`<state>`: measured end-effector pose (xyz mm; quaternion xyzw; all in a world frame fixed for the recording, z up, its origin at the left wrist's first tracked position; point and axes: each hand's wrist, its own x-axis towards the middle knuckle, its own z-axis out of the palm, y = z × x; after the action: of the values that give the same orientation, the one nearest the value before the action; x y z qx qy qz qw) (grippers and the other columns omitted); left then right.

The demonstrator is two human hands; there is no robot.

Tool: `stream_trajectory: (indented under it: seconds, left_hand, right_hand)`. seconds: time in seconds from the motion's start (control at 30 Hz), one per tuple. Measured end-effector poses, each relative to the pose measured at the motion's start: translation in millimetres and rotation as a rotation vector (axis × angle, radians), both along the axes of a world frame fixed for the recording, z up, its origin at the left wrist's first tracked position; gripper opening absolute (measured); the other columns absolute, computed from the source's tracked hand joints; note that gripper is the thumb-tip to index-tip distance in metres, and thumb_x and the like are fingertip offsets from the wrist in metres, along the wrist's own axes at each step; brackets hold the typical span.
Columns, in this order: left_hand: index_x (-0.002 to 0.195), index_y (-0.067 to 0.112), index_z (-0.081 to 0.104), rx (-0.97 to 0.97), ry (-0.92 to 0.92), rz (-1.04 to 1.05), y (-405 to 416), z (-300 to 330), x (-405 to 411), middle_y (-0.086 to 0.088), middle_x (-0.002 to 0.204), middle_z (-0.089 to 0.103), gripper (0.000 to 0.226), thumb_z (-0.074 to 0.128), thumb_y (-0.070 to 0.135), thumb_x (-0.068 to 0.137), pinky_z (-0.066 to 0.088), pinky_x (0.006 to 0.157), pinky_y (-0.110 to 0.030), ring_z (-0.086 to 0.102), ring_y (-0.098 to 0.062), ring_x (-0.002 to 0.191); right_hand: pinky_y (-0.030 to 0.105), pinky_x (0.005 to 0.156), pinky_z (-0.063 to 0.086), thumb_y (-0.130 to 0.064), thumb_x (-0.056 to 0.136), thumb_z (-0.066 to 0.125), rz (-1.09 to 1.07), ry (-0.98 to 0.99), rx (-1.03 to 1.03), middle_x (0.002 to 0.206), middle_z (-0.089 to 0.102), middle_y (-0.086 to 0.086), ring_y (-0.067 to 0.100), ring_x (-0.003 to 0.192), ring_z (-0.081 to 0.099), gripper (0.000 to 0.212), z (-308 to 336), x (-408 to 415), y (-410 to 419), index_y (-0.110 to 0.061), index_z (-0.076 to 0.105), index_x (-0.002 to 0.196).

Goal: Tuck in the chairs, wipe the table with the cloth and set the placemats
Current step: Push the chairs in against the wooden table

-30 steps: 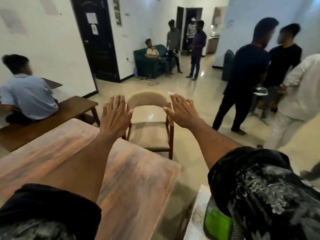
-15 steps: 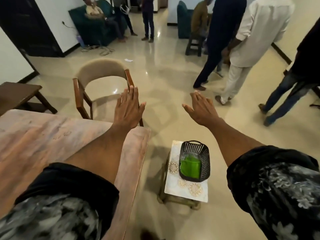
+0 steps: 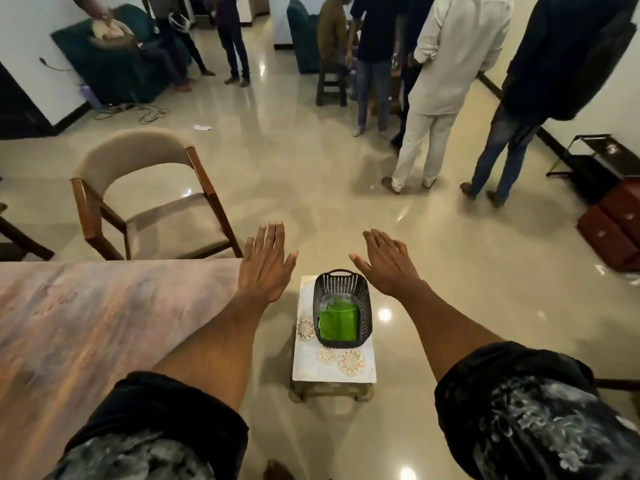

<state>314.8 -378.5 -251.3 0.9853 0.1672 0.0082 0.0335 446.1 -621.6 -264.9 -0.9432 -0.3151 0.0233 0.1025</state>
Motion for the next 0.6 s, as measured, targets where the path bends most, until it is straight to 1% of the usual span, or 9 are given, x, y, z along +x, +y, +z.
stream_trajectory:
  seconds: [0.17,0.23,0.4,0.6]
  left_hand:
    - [0.172,0.011,0.003,-0.029,-0.024,-0.041,-52,7,27,-0.009,0.180,0.004,0.072,0.023,0.050,0.115,0.005,0.134,-0.048,0.000,-0.026,0.167]
    - [0.171,0.011,0.001,-0.012,-0.013,-0.066,-71,4,29,-0.009,0.180,0.003,0.071,0.023,0.049,0.115,0.004,0.133,-0.047,-0.001,-0.026,0.167]
    - [0.172,0.010,0.001,-0.028,0.042,-0.079,-109,-20,35,-0.010,0.180,0.003,0.072,0.023,0.050,0.115,0.006,0.133,-0.048,0.001,-0.027,0.167]
    - [0.172,0.011,-0.001,-0.061,0.099,-0.118,-130,-45,78,-0.009,0.180,0.000,0.073,0.022,0.050,0.115,0.004,0.133,-0.047,-0.002,-0.026,0.167]
  right_hand:
    - [0.048,0.124,0.023,-0.057,0.110,0.035,-0.042,0.002,0.021,0.170,0.031,0.015,0.027,0.160,0.023,0.069,7,4,-59,-0.009,0.032,0.160]
    - [0.047,0.124,0.022,-0.057,0.110,0.034,-0.051,-0.005,0.021,0.170,0.030,0.015,0.027,0.160,0.022,0.069,9,5,-83,-0.009,0.031,0.160]
    - [0.046,0.125,0.021,-0.057,0.111,0.031,-0.076,0.001,-0.014,0.172,0.027,0.015,0.026,0.162,0.019,0.069,1,16,-131,-0.009,0.030,0.161]
    - [0.046,0.126,0.022,-0.056,0.112,0.032,-0.109,0.041,-0.038,0.172,0.027,0.015,0.027,0.162,0.020,0.069,-18,43,-156,-0.008,0.029,0.161]
